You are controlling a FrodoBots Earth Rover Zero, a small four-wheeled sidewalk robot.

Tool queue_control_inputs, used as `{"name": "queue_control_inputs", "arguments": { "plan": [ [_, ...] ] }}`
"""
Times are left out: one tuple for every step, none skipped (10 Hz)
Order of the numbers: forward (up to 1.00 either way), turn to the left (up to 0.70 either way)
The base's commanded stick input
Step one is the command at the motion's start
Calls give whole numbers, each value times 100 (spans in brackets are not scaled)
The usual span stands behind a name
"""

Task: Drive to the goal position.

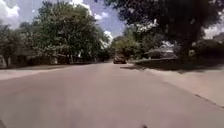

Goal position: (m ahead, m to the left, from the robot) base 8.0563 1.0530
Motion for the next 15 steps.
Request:
{"name": "queue_control_inputs", "arguments": {
  "plan": [
    [85, 0],
    [85, 0],
    [85, 0],
    [85, 0],
    [85, 0],
    [85, 0],
    [85, 0],
    [85, 0],
    [85, 0],
    [85, 0],
    [85, 0],
    [85, 0],
    [85, 0],
    [85, 0],
    [85, 0]
  ]
}}
